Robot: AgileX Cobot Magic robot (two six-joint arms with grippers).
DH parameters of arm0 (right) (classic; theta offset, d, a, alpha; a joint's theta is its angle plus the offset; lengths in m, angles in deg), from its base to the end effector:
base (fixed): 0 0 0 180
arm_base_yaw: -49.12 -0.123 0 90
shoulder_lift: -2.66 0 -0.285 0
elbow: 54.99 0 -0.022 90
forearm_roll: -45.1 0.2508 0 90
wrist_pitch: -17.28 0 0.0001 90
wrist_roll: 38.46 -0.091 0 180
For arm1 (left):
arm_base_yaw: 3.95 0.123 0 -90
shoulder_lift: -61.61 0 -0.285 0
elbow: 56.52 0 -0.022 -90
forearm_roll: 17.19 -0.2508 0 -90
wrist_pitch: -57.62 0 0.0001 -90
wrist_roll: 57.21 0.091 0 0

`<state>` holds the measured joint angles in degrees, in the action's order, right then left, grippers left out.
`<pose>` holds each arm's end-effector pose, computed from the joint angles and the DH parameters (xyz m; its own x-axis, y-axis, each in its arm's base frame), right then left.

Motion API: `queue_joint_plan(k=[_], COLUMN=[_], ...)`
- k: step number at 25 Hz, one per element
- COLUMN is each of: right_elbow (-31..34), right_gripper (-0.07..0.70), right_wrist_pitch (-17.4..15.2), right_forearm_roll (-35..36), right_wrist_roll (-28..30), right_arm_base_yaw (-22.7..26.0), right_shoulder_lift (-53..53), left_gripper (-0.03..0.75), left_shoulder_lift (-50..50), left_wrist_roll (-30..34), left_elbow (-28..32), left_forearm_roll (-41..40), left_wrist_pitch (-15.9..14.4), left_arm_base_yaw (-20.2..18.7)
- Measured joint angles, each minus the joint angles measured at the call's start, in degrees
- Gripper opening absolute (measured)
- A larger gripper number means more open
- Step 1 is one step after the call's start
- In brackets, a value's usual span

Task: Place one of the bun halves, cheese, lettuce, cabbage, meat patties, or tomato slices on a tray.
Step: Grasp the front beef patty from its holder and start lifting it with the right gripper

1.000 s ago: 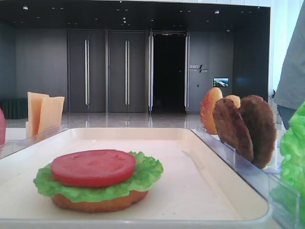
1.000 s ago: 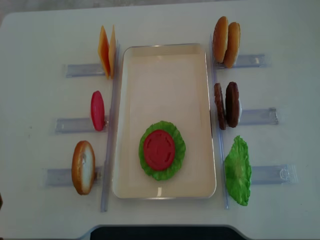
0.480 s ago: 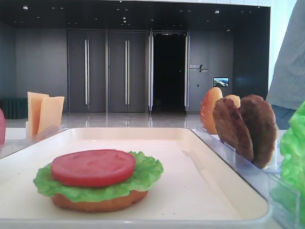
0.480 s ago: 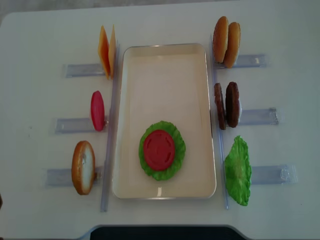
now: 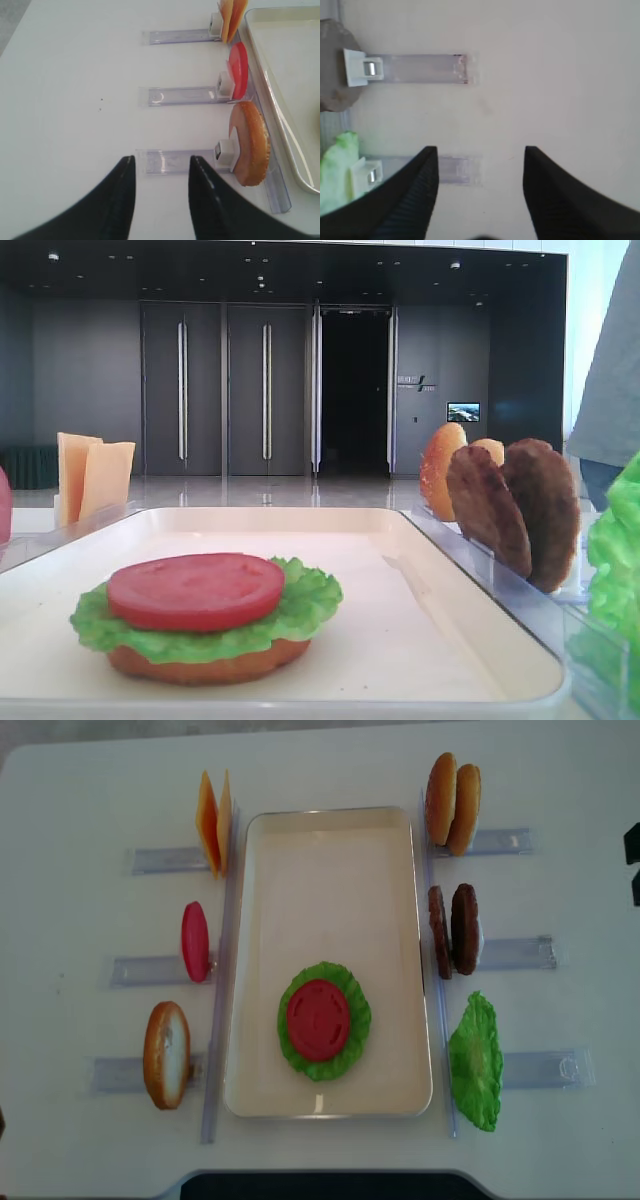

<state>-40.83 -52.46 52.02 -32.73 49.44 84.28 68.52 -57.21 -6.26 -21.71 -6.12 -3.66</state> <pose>0.2330 0.0090 0.3141 -0.9647 -0.0522 -0.2583 -0.0790 0.9924 0.0946 -0.0063 0.0064 0.2651 -0.5146 0.0323 -0.8568 -0.0478 0.9967 0.0662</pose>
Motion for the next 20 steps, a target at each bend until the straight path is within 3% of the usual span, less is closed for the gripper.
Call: queue_joint_plan(k=[8, 13, 20], right_elbow=[-4.1, -7.6, -9.5], right_gripper=[0.398, 0.398, 0.398], right_wrist_pitch=[5.1, 6.7, 7.3], right_forearm_roll=[-0.1, -2.4, -3.1], right_wrist_roll=[-12.4, -19.9, -23.8], right_arm_base_yaw=[-16.8, -26.1, -30.1], right_shoulder_lift=[0.0, 2.4, 7.9], left_gripper=[0.274, 0.274, 0.274], left_shoulder_lift=[0.0, 0.0, 0.0], left_wrist_roll=[0.0, 0.0, 0.0], left_elbow=[0.0, 0.0, 0.0], left_forearm_roll=[0.0, 0.0, -0.1], left_wrist_pitch=[0.0, 0.0, 0.0], left_arm_base_yaw=[0.0, 0.0, 0.0])
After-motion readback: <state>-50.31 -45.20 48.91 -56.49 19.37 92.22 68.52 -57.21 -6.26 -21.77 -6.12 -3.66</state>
